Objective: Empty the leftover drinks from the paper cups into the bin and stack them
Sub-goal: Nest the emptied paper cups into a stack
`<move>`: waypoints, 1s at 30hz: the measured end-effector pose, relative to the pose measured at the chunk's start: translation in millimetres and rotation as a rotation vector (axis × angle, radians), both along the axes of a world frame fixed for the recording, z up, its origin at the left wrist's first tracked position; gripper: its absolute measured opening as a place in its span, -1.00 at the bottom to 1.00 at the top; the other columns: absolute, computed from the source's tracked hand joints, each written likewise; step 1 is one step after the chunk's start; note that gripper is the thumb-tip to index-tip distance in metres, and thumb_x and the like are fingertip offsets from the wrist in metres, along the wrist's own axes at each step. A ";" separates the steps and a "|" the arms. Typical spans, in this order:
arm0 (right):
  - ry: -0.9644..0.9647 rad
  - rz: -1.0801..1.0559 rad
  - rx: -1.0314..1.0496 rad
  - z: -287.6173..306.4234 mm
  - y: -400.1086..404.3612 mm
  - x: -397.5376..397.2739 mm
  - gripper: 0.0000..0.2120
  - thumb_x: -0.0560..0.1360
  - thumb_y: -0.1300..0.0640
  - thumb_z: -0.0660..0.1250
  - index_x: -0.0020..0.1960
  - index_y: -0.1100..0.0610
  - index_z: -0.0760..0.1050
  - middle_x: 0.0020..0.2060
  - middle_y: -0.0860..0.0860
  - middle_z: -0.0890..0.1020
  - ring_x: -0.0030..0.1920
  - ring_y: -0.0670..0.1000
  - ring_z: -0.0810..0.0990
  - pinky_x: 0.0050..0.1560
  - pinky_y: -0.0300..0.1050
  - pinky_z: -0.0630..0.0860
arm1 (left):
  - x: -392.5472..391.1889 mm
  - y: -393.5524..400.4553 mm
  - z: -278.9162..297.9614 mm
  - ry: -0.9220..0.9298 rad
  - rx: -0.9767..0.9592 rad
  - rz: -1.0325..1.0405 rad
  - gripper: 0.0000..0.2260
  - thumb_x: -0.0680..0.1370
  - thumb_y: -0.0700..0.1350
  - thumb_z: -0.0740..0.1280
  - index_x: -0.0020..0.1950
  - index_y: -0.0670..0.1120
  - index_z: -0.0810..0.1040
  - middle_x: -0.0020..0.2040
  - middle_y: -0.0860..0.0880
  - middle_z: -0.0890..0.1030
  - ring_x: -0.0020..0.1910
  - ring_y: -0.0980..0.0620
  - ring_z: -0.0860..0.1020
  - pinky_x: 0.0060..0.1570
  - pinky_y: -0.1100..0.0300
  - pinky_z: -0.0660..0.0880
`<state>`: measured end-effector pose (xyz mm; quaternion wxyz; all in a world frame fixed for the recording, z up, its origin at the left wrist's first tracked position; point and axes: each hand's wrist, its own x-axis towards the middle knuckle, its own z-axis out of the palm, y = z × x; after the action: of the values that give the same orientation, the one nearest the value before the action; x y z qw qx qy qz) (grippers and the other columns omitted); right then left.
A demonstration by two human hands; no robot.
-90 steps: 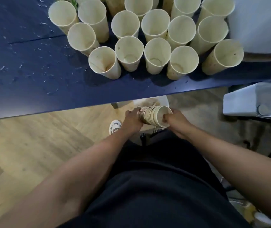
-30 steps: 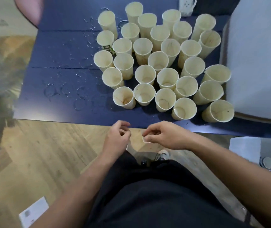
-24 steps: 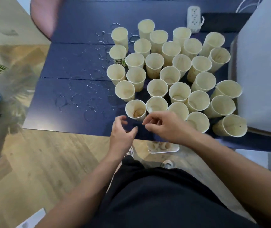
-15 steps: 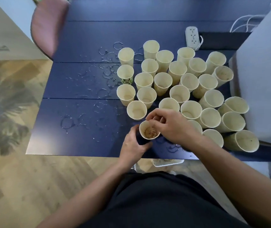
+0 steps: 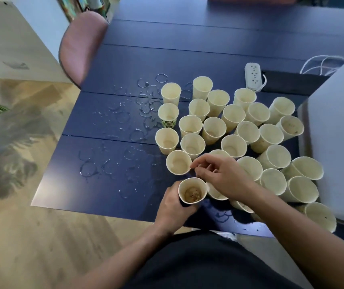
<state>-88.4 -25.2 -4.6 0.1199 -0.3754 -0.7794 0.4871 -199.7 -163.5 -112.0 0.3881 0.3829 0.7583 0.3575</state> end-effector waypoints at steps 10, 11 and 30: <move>-0.252 0.265 0.510 -19.7 13.0 -16.9 -0.80 0.45 0.08 0.35 0.05 -0.06 0.65 -0.11 -0.13 0.64 -0.20 0.05 0.62 -0.26 -0.10 0.44 | -40.2 -17.3 14.3 0.085 0.086 0.294 -0.36 0.35 -0.14 0.61 0.23 0.17 0.29 0.07 0.30 0.52 0.00 0.20 0.52 -0.04 0.28 0.42; -0.315 0.297 0.531 -22.3 12.5 -22.5 -0.76 0.48 0.09 0.34 0.12 -0.06 0.63 0.00 -0.12 0.65 -0.10 0.08 0.63 -0.25 -0.13 0.37 | -45.1 -17.8 14.3 0.086 0.106 0.301 -0.34 0.36 -0.16 0.61 0.25 0.20 0.29 0.09 0.35 0.50 0.01 0.26 0.51 -0.02 0.34 0.44; -0.202 0.183 0.596 -21.6 -12.3 -43.2 -0.76 0.55 -0.09 0.26 -0.10 0.02 0.62 -0.23 -0.01 0.64 -0.20 0.13 0.59 -0.32 -0.05 0.47 | -75.6 -17.3 12.2 0.034 0.058 0.292 -0.44 0.44 -0.18 0.55 0.25 0.18 0.32 0.07 0.28 0.55 0.03 0.29 0.54 -0.03 0.28 0.43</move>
<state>-131.6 -37.4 -26.1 0.1024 -0.2987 -0.9260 0.2067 -275.4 -180.7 -99.8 0.3080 0.2857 0.8018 0.4251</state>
